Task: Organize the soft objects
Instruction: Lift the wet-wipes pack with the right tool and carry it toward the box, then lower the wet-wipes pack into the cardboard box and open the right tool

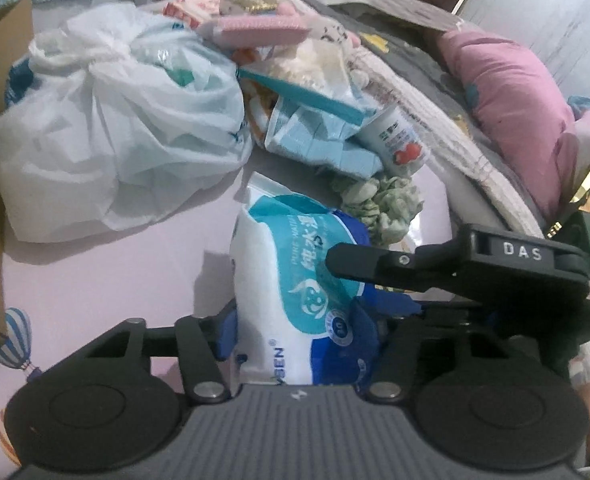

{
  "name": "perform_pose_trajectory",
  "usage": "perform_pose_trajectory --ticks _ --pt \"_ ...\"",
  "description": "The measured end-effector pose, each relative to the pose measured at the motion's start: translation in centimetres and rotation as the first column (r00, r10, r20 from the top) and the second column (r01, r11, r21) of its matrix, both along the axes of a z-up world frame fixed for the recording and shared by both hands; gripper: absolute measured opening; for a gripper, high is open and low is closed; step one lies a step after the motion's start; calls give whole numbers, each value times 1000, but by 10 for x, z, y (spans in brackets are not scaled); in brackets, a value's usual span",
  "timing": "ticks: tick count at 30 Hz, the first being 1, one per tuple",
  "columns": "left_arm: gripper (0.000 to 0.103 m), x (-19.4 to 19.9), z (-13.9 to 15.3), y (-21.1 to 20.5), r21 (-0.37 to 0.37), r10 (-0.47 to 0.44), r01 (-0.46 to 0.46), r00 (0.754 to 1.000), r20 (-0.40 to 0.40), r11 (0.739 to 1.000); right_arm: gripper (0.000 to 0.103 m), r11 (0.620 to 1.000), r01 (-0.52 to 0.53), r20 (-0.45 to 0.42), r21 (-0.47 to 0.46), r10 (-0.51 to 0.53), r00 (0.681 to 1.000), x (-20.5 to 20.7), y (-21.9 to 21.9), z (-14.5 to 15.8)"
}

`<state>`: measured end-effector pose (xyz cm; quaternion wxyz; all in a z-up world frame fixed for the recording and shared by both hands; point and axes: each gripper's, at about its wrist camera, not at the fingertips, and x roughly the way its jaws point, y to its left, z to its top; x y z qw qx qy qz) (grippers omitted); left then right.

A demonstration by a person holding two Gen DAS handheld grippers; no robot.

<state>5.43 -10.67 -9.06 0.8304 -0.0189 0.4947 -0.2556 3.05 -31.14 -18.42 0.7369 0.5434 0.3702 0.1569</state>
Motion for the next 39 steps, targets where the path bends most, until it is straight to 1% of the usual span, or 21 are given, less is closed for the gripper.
perform_pose_trajectory --ticks 1,2,7,11,16,19,21,25,29,31,34,36,39 --pt "50 -2 4 1 -3 0 0 1000 9 1000 46 1000 -1 2 -9 1 1000 -1 1 3" --pt "49 -5 8 3 -8 0 0 1000 17 1000 46 1000 -3 7 -18 3 1000 -1 3 6" --pt "47 -19 35 15 -29 18 -15 996 89 999 46 999 -17 70 -28 19 997 -4 12 30" --pt "46 -30 64 34 -57 56 -48 985 162 997 46 997 -53 141 -48 60 988 1 26 62" --pt "46 -37 105 71 -93 141 -121 958 252 988 46 985 -137 238 -103 158 958 24 59 112" --pt "46 -36 130 101 -102 203 -180 931 302 978 46 971 -203 287 -128 233 929 47 85 142" --pt "46 -32 143 121 -105 245 -223 915 321 969 46 957 -250 309 -146 284 908 67 110 160" --pt "46 -15 160 165 -102 324 -308 889 325 946 46 928 -337 312 -160 371 875 105 157 183" --pt "46 17 168 205 -101 386 -374 877 285 922 46 896 -400 276 -190 440 855 148 207 197" --pt "46 39 167 225 -103 413 -400 875 252 911 46 881 -431 242 -195 469 850 174 228 201" --pt "46 75 162 249 -95 439 -428 876 201 899 47 864 -462 183 -197 496 849 211 251 202" --pt "46 99 157 263 -85 448 -440 877 174 894 47 850 -480 143 -218 514 845 238 268 203" --pt "46 131 148 285 -70 469 -464 873 130 883 48 841 -493 85 -223 520 850 269 288 200"
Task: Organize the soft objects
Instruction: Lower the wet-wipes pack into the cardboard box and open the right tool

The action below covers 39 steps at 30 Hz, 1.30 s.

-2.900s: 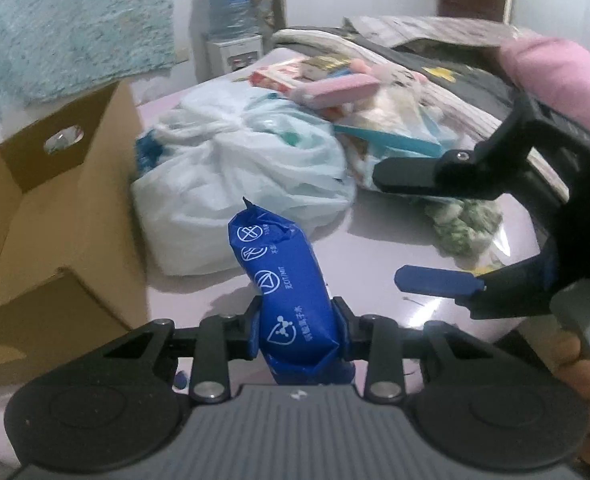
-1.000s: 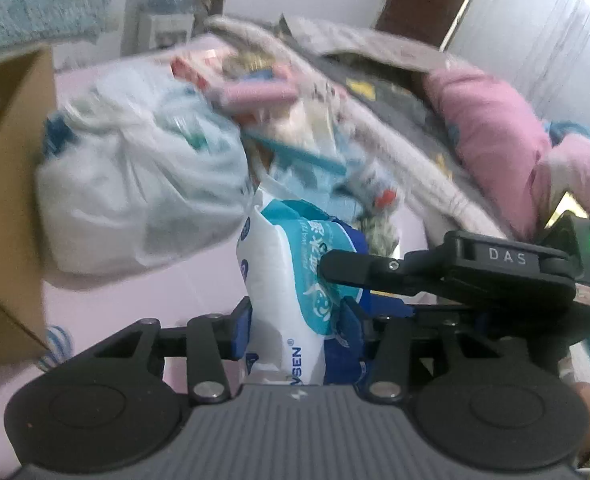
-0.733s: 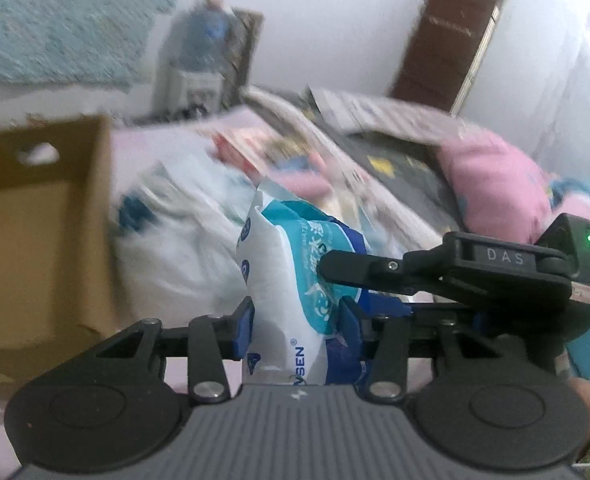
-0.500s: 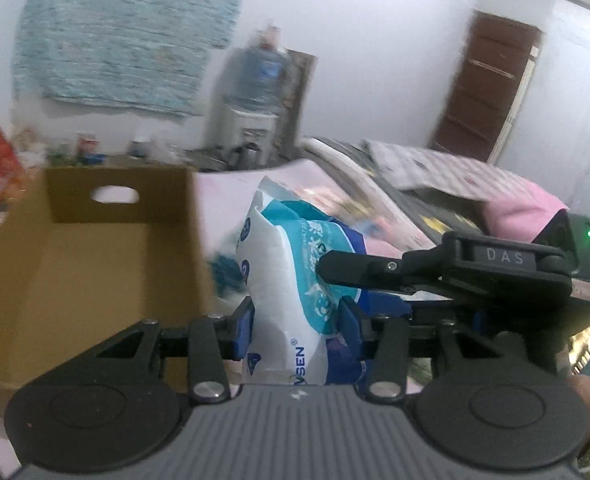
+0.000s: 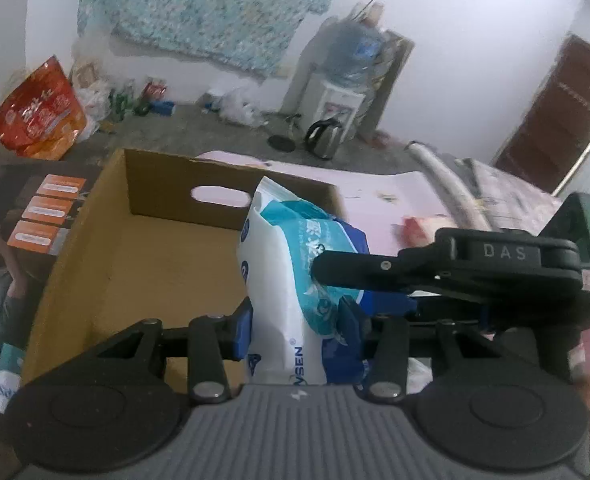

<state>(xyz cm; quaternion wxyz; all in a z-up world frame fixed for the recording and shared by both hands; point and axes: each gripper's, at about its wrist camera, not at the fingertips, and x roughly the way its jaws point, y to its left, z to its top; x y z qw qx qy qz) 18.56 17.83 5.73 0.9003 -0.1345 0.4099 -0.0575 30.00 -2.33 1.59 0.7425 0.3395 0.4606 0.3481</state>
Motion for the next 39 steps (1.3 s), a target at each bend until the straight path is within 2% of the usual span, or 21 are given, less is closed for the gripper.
perform_pose_trajectory --ticks 4,9,16,18,19,20,23,25,32,39 --pt "46 35 -14 33 6 38 -37 998 -57 999 48 1000 -1 -70 -32 -1 998 44 38 -9" --pt "46 77 -32 69 48 91 -85 988 -128 995 48 999 0 -133 -51 -7 991 84 79 -36" --pt "48 116 -57 81 116 124 -104 977 -175 988 48 997 74 -197 -33 -79 977 114 103 -76" --pt "57 121 -60 76 155 141 -116 976 -164 981 49 995 102 -208 -16 -103 973 121 104 -90" --pt "70 123 -61 76 167 147 -120 976 -160 979 50 993 118 -216 -9 -117 969 122 103 -95" --pt "76 124 -61 74 178 148 -120 977 -154 977 51 991 134 -229 3 -130 965 122 102 -102" --pt "77 128 -63 72 207 154 -121 977 -150 971 53 984 170 -279 54 -149 949 126 100 -120" --pt "77 129 -64 72 205 164 -130 974 -157 970 53 984 174 -273 39 -157 949 126 102 -123" --pt "77 126 -55 72 189 169 -144 978 -125 971 53 979 183 -275 87 -153 949 136 103 -121" --pt "79 103 -32 66 159 165 -150 982 -87 976 53 960 193 -251 201 -140 958 128 85 -96"
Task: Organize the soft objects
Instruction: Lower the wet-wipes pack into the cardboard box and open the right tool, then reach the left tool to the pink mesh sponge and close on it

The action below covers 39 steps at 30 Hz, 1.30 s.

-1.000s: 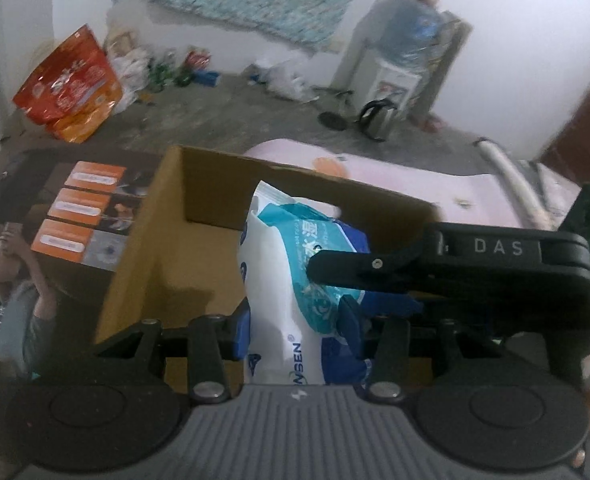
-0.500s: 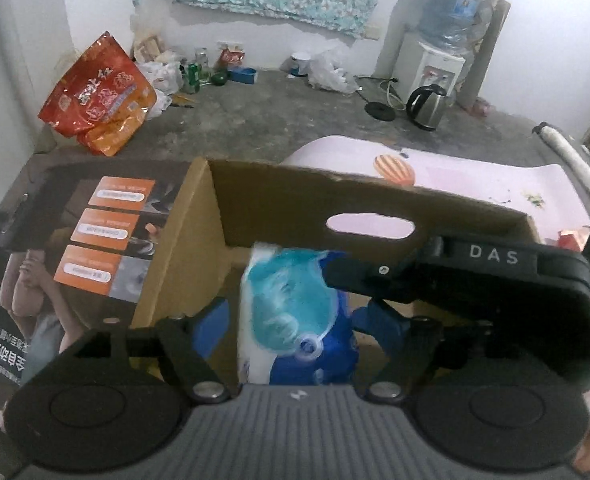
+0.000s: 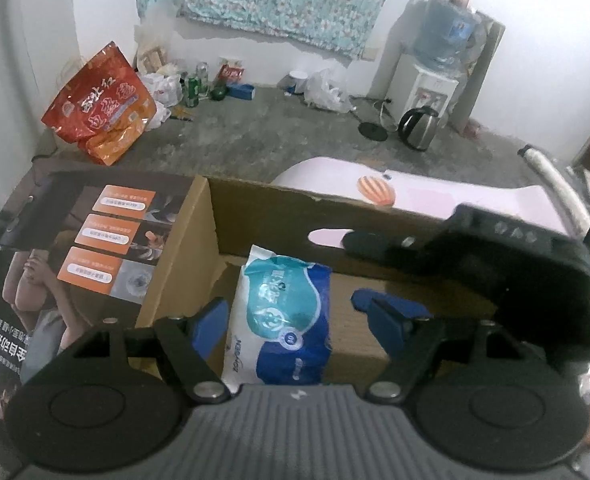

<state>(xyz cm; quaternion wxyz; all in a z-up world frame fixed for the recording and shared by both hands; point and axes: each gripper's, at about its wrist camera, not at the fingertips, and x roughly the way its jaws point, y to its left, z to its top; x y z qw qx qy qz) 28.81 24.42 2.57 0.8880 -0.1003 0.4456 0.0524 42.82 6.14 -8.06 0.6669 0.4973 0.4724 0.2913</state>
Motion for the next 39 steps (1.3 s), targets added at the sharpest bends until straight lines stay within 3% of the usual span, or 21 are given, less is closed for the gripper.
perform_pose_trajectory --ticks 3,6,10,13,17,23,27,31,35,39 --pt "80 -19 14 -4 -22 -7 7 999 33 1000 55 998 11 32 62 -13 999 -14 -21 17" --pt "89 -42 28 -11 -36 -29 32 997 76 999 59 989 32 66 141 -41 997 -34 -45 34" --pt "93 -78 41 -27 -61 -90 99 988 127 993 62 969 50 122 244 -82 989 -84 -89 52" --pt "93 -105 46 -43 -115 -145 162 979 140 980 65 962 37 189 269 -90 978 -129 -123 61" --pt "93 -145 50 -72 -139 -210 235 962 177 962 67 975 50 269 215 -108 957 -192 -178 62" --pt "95 -204 49 -139 -125 -341 386 898 276 914 68 985 158 289 64 -170 942 -268 -259 46" --pt "95 -227 41 -196 -18 -448 473 845 293 881 68 971 236 299 -27 -217 929 -308 -307 35" --pt "95 -230 29 -249 78 -538 537 806 247 840 70 940 332 323 -82 -290 901 -337 -351 26" --pt "95 -212 20 -285 55 -566 568 800 197 822 71 898 423 340 -121 -363 867 -349 -395 20" --pt "95 -169 17 -311 -52 -543 552 830 127 832 74 879 446 364 -166 -366 857 -344 -421 20"
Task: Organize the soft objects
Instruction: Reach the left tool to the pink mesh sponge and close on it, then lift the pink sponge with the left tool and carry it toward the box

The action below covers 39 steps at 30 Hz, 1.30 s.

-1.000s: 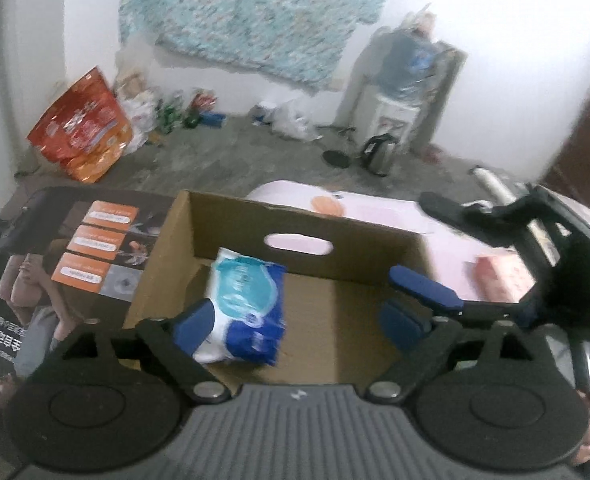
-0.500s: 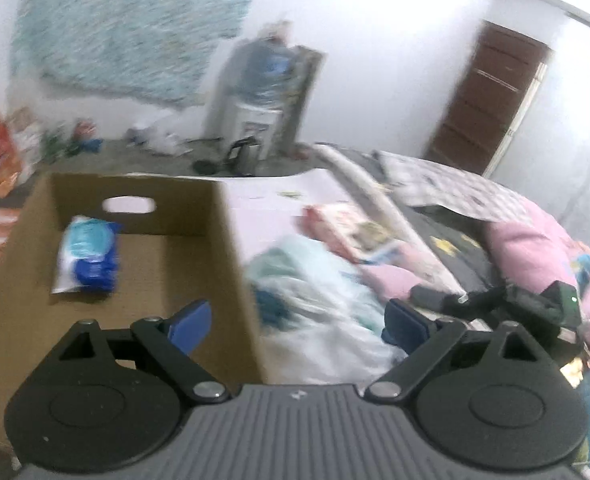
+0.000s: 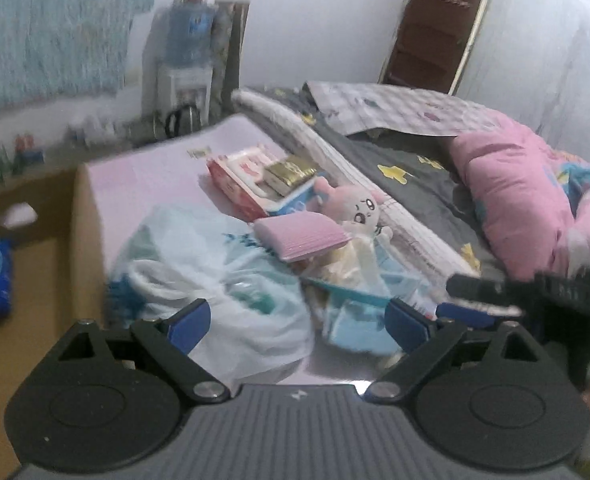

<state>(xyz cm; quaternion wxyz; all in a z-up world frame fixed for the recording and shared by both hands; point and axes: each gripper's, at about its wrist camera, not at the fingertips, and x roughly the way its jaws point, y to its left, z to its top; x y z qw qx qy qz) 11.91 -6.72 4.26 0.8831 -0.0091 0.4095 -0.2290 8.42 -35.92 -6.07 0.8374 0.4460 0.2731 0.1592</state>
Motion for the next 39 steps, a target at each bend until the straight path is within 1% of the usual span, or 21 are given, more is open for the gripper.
perform_pose_trajectory --ticks 2,3,5,7,8,10,12,14,17,19,21,23,26,29,30,31,32,34,37,38,39 --pt "95 27 -1 -13 -27 -7 5 996 -85 1000 78 998 -15 3 -56 15 1000 8 -9 3" --pt "95 44 -3 -21 -26 4 -8 992 -126 1000 80 996 -19 1 -85 19 1000 14 -11 5" --pt "95 70 -6 -38 8 7 -6 987 -161 1000 85 989 -44 -1 -139 44 999 27 -15 10" --pt "95 96 -11 -56 56 20 -10 981 -191 998 87 980 -60 -24 -190 57 998 44 -19 10" --pt "95 110 -15 -65 68 24 -10 977 -211 998 87 975 -67 -36 -212 61 997 51 -20 10" --pt "95 135 -27 -76 76 41 -21 963 -267 997 87 966 -78 -66 -247 63 996 69 -20 5" --pt "95 162 -42 -89 78 61 -37 942 -330 996 87 959 -91 -101 -269 66 993 89 -19 -2" --pt "95 183 -57 -101 101 75 -41 926 -370 994 87 952 -116 -131 -281 82 988 105 -17 -9" --pt "95 205 -78 -115 158 98 -36 911 -400 987 87 936 -166 -175 -311 115 978 127 -12 -17" --pt "95 218 -90 -121 198 122 -38 895 -429 979 87 925 -192 -200 -327 131 971 137 -8 -21" --pt "95 228 -101 -123 215 132 -33 875 -465 976 87 917 -214 -221 -337 144 965 147 -5 -27" --pt "95 234 -109 -124 223 134 -25 863 -487 975 87 913 -227 -237 -339 151 960 154 -4 -31" --pt "95 239 -118 -124 246 148 -23 853 -500 969 87 909 -243 -252 -337 162 954 161 -1 -35" --pt "93 240 -122 -120 242 147 -23 849 -508 970 84 907 -253 -257 -336 170 951 166 3 -37" --pt "92 240 -121 -119 238 146 -25 849 -508 971 81 907 -254 -258 -337 171 951 167 4 -38" --pt "90 240 -121 -118 234 144 -25 849 -508 972 73 906 -255 -261 -336 171 950 167 6 -38" --pt "88 239 -120 -117 229 143 -28 851 -505 973 70 907 -257 -265 -333 171 949 169 7 -40" --pt "88 235 -116 -115 215 136 -33 861 -489 976 61 911 -250 -269 -328 164 949 170 8 -43" --pt "87 231 -108 -116 196 124 -35 875 -467 980 43 921 -237 -248 -308 163 955 168 6 -41" --pt "87 228 -104 -115 185 119 -36 880 -459 982 40 924 -229 -238 -307 159 958 165 5 -39" --pt "86 225 -100 -113 176 114 -37 885 -452 984 35 924 -222 -226 -311 155 962 163 4 -37"
